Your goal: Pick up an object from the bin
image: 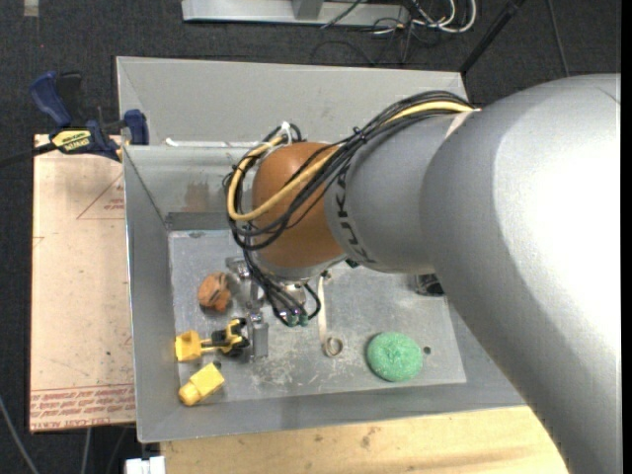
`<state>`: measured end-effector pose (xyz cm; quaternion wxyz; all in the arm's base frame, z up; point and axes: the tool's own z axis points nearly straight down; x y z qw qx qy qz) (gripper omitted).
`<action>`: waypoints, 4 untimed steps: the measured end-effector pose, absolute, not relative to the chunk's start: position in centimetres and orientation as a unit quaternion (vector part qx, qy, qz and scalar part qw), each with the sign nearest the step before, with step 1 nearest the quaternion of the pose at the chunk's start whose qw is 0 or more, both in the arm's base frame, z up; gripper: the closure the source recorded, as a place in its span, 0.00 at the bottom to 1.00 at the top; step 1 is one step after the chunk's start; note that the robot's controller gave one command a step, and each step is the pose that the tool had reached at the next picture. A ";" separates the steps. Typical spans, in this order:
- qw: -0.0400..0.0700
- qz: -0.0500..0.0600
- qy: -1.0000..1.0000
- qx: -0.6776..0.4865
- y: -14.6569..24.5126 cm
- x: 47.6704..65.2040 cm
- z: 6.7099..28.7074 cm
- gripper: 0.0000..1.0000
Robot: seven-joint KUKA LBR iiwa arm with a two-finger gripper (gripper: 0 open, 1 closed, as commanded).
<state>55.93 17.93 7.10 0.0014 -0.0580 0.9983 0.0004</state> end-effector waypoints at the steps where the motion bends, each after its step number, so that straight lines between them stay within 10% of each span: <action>1: 0.000 0.000 0.996 0.093 17.7 53.2 7.0 1.00; 3: 0.000 0.000 0.996 0.084 17.3 53.4 7.2 1.00; 4: -0.001 0.000 0.998 0.065 14.9 52.9 7.2 0.00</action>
Offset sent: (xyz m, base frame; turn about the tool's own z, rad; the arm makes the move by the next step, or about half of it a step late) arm 0.0000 0.0000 0.0000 0.0000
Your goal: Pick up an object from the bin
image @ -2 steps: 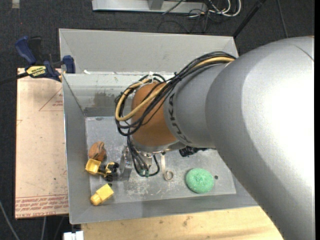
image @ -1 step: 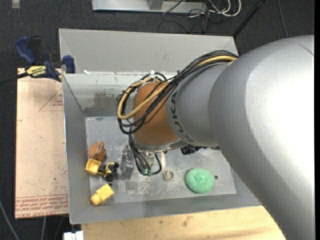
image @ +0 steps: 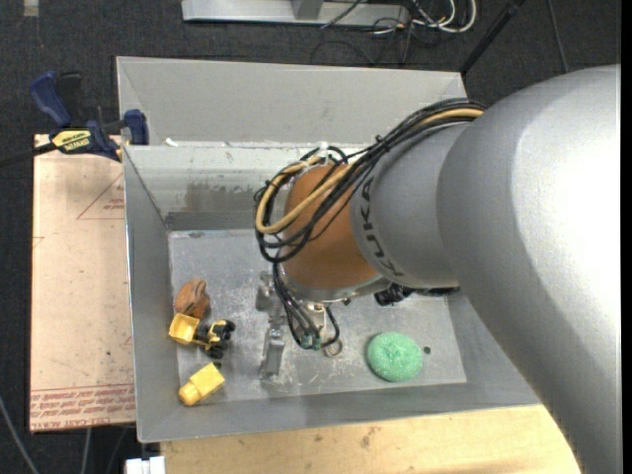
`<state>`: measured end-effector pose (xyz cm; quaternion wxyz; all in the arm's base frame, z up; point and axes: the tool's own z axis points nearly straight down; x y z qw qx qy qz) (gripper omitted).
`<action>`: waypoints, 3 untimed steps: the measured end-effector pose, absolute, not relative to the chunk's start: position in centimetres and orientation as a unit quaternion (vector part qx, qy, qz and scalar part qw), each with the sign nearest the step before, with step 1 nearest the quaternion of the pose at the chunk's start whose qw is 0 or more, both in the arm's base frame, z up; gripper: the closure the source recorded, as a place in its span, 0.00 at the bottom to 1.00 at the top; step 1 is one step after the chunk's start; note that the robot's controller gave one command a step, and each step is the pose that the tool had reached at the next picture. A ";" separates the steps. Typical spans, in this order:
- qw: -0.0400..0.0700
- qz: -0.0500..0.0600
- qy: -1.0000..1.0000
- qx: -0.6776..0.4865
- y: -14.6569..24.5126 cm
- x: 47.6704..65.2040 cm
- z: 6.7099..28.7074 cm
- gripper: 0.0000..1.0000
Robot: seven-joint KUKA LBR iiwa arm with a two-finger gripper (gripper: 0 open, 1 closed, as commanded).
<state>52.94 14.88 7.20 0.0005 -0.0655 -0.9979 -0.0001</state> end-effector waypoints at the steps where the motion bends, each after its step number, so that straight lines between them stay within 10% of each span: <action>1: 0.001 0.000 -0.998 -0.066 14.9 52.9 7.2 0.00; 2: -0.001 0.000 -1.000 -0.024 19.0 54.0 7.1 0.00; 3: -0.001 -0.002 -0.997 -0.079 23.5 50.8 9.2 1.00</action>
Offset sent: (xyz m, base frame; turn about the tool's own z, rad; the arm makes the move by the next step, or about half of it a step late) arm 0.0163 0.0724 -0.0020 -0.1466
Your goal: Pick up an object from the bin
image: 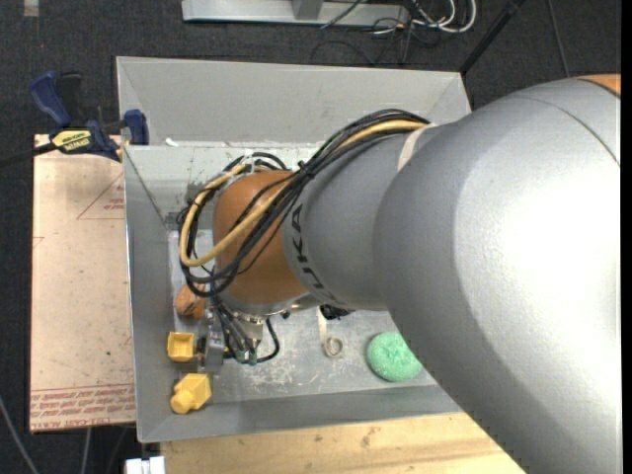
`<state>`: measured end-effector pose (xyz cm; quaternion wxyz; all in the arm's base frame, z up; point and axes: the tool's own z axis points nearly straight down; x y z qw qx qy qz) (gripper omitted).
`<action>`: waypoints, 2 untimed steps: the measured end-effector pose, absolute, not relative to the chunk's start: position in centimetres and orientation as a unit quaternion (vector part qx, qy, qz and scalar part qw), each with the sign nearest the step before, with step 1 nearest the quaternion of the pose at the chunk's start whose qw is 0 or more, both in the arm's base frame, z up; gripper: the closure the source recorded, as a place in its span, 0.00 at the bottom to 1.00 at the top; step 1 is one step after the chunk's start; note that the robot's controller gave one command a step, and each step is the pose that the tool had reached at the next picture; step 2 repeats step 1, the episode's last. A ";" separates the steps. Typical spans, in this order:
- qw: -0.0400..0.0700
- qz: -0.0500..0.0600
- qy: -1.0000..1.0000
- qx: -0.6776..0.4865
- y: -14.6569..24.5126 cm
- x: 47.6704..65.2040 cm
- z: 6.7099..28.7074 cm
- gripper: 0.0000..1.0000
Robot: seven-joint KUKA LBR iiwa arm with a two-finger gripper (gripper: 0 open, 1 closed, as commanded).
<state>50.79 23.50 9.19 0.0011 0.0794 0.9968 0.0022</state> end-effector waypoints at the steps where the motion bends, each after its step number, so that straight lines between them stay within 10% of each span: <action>1: 0.001 0.002 0.997 0.079 23.5 50.8 9.2 1.00; 2: 0.001 0.002 0.997 0.079 23.5 50.8 9.2 1.00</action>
Offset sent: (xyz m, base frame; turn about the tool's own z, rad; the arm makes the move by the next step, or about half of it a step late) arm -0.0057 0.0122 0.0577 0.0048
